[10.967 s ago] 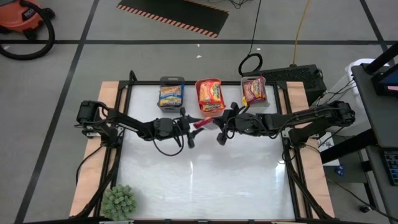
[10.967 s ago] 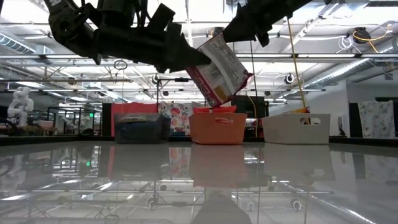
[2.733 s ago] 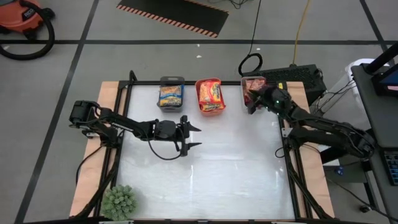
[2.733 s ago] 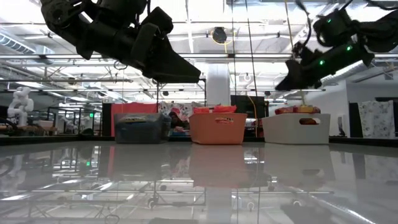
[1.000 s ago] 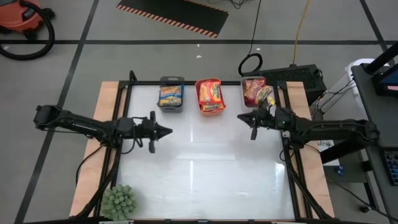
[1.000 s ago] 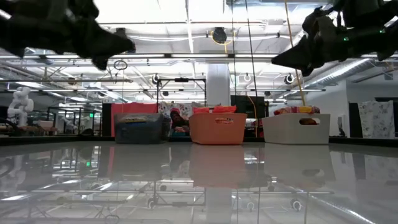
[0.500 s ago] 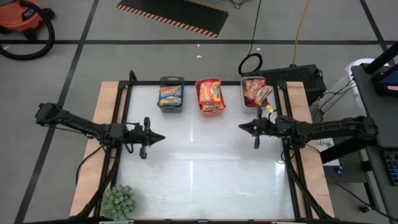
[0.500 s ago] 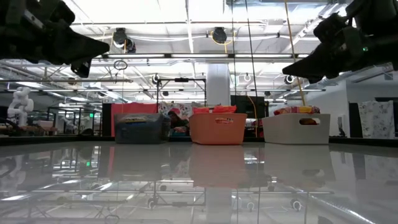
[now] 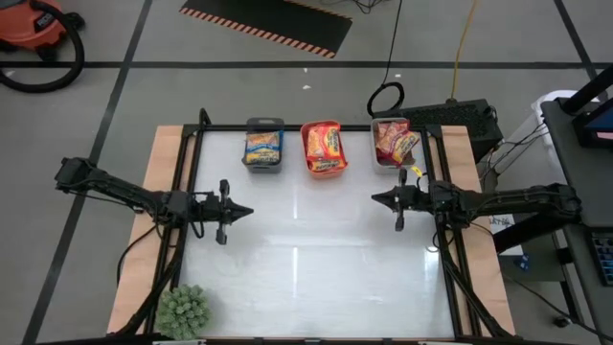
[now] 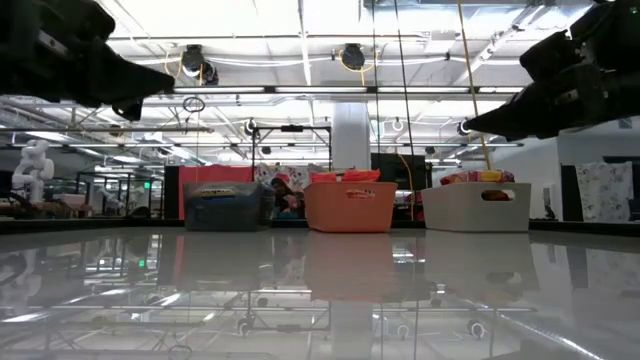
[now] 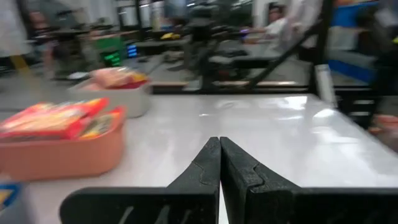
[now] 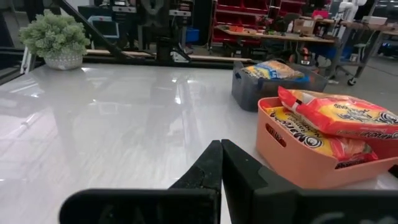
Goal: Sort Maruchan noodles
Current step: Return to Home Position
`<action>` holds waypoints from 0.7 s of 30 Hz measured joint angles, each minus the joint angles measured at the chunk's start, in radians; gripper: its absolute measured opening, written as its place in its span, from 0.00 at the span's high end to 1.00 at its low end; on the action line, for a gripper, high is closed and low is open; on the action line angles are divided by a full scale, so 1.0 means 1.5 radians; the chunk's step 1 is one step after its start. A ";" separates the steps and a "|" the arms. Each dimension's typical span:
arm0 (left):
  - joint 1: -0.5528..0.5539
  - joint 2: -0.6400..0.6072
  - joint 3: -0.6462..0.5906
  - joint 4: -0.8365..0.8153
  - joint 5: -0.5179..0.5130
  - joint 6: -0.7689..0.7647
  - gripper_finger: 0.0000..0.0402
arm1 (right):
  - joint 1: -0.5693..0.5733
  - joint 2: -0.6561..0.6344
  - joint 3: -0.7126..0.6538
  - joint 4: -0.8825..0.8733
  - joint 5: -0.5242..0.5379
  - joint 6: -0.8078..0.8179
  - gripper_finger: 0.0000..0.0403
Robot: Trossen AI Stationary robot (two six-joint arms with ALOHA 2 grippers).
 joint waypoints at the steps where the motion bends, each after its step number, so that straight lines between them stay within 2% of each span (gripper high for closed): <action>1: 0.002 0.000 0.000 -0.006 -0.017 0.000 1.00 | 0.000 -0.003 0.000 -0.004 0.000 -0.001 1.00; 15: 0.016 0.000 0.000 -0.021 -0.027 -0.002 1.00 | 0.000 -0.069 -0.002 -0.017 0.000 -0.022 1.00; 21: 0.016 0.000 0.000 -0.040 -0.027 -0.006 1.00 | 0.000 -0.103 -0.003 -0.056 -0.004 -0.011 1.00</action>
